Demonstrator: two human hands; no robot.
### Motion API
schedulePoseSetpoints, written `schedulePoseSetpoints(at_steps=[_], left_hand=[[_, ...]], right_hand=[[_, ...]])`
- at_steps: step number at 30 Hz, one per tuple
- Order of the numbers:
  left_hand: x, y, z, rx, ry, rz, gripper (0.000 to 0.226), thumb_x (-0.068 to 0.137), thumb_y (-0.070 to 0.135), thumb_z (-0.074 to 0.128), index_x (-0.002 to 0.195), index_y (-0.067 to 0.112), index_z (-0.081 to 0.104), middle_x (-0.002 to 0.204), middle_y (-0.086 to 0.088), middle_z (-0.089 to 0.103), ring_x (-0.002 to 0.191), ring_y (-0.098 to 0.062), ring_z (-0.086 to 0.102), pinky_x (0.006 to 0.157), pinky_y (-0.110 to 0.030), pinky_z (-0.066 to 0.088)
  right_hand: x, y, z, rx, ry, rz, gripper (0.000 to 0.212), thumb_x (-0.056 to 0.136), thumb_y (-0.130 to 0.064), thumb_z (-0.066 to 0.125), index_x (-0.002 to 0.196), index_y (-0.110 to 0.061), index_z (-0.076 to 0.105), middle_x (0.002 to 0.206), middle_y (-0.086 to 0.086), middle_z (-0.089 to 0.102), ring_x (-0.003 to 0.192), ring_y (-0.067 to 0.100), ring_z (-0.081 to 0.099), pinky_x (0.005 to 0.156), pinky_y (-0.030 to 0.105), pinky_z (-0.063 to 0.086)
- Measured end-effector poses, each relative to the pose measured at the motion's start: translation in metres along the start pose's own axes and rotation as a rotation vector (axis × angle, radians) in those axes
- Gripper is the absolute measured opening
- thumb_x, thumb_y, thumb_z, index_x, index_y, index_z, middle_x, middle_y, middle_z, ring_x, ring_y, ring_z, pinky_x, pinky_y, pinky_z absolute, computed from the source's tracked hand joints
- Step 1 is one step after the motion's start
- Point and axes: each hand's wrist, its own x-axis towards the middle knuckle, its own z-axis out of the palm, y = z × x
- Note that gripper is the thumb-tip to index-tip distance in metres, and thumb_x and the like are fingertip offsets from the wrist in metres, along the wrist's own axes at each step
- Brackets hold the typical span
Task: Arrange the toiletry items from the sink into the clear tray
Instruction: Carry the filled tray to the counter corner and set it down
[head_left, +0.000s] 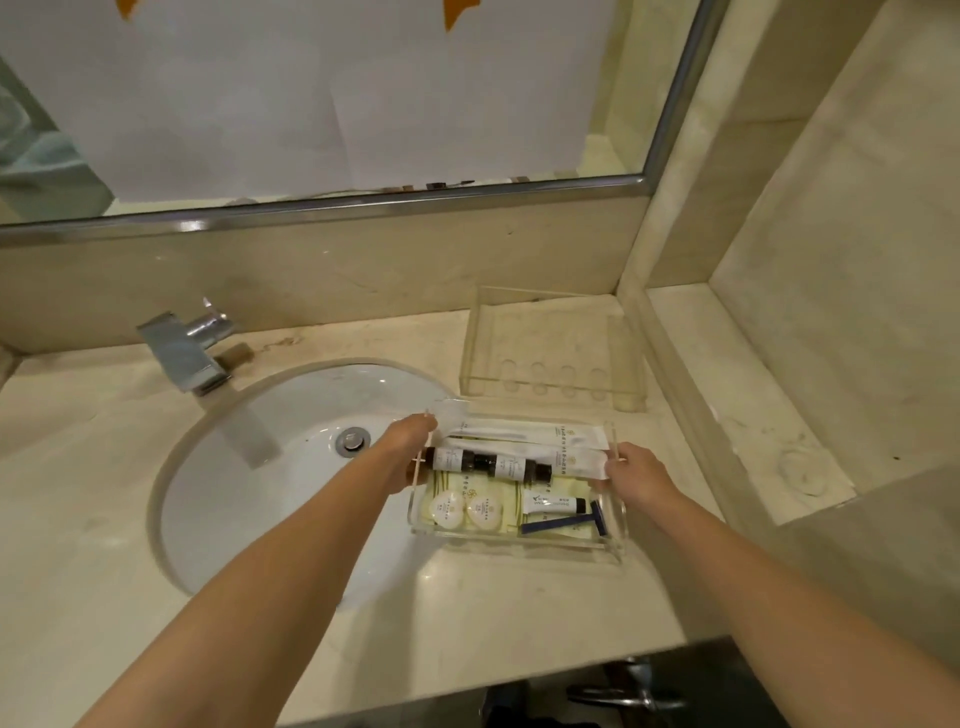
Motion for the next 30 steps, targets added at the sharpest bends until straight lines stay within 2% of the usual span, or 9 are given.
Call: schedulePoseSetpoints(at_steps=[2,6,10,13,15,18,22,27,30], left_hand=[[0.004,0.003,0.013,-0.020,-0.046,0.018,0.032,0.096,0.036,0.045,0.117,0.013,0.053,0.111,-0.017,0.061,0.100,-0.031,0.060,0.094,-0.043,0.049],[0.007,0.013,0.037,-0.002,-0.071,0.022,0.029,0.097,0.033,0.044,0.119,0.016,0.052,0.096,-0.009,0.056,0.085,-0.023,0.054,0.082,-0.036,0.045],[0.012,0.019,0.054,-0.004,-0.090,0.008,0.032,0.098,0.040,0.041,0.120,0.020,0.053,0.100,-0.006,0.057,0.093,-0.023,0.053,0.090,-0.037,0.045],[0.016,0.022,0.062,-0.050,-0.054,0.002,0.032,0.096,0.035,0.046,0.124,0.020,0.050,0.111,-0.009,0.058,0.098,-0.024,0.055,0.091,-0.037,0.045],[0.017,0.023,0.063,-0.071,-0.016,-0.012,0.035,0.094,0.035,0.049,0.124,0.017,0.051,0.114,-0.009,0.060,0.101,-0.024,0.056,0.092,-0.037,0.045],[0.019,0.027,0.061,-0.082,0.010,-0.005,0.034,0.093,0.035,0.050,0.120,0.014,0.054,0.101,-0.007,0.062,0.092,-0.022,0.056,0.085,-0.037,0.045],[0.022,0.030,0.050,-0.093,0.016,0.035,0.030,0.095,0.032,0.049,0.115,0.010,0.055,0.092,-0.006,0.061,0.084,-0.022,0.057,0.080,-0.037,0.048],[0.018,0.027,0.036,-0.070,-0.038,-0.013,0.035,0.099,0.038,0.042,0.103,0.007,0.059,0.098,-0.013,0.063,0.088,-0.027,0.060,0.084,-0.041,0.050],[0.014,0.022,0.030,-0.027,-0.113,-0.128,0.050,0.098,0.049,0.039,0.115,0.004,0.052,0.105,-0.019,0.059,0.095,-0.034,0.061,0.088,-0.047,0.053]], right_hand=[[0.008,0.011,-0.008,0.009,0.033,0.033,0.025,0.095,-0.009,0.041,0.110,-0.007,0.060,0.100,0.008,0.061,0.087,0.024,0.055,0.065,0.032,0.038],[0.018,0.027,-0.018,0.079,0.104,0.104,0.025,0.096,-0.013,0.043,0.099,-0.002,0.064,0.095,0.013,0.065,0.077,0.024,0.054,0.058,0.030,0.037],[0.024,0.037,-0.022,0.241,0.162,0.180,0.028,0.095,-0.021,0.045,0.093,-0.003,0.067,0.094,0.019,0.070,0.068,0.024,0.053,0.062,0.032,0.041],[0.027,0.034,-0.024,0.329,0.175,0.202,0.030,0.095,-0.024,0.046,0.088,-0.005,0.068,0.093,0.018,0.072,0.069,0.025,0.054,0.064,0.035,0.042],[0.027,0.028,-0.024,0.380,0.179,0.208,0.028,0.095,-0.025,0.047,0.087,-0.009,0.068,0.092,0.015,0.072,0.076,0.028,0.060,0.072,0.038,0.049],[0.028,0.021,-0.017,0.469,0.189,0.221,0.029,0.095,-0.030,0.048,0.082,-0.014,0.068,0.091,0.013,0.072,0.094,0.035,0.065,0.089,0.046,0.050],[0.034,0.011,-0.011,0.552,0.206,0.257,0.029,0.096,-0.033,0.047,0.077,-0.019,0.063,0.072,-0.003,0.069,0.080,0.025,0.061,0.091,0.044,0.049],[0.050,0.006,-0.010,0.586,0.268,0.281,0.034,0.094,-0.038,0.048,0.073,-0.015,0.062,0.076,0.003,0.072,0.075,0.023,0.053,0.092,0.045,0.049],[0.059,0.001,-0.008,0.620,0.278,0.311,0.034,0.094,-0.038,0.049,0.067,-0.018,0.057,0.082,0.006,0.072,0.074,0.022,0.052,0.091,0.043,0.049]])
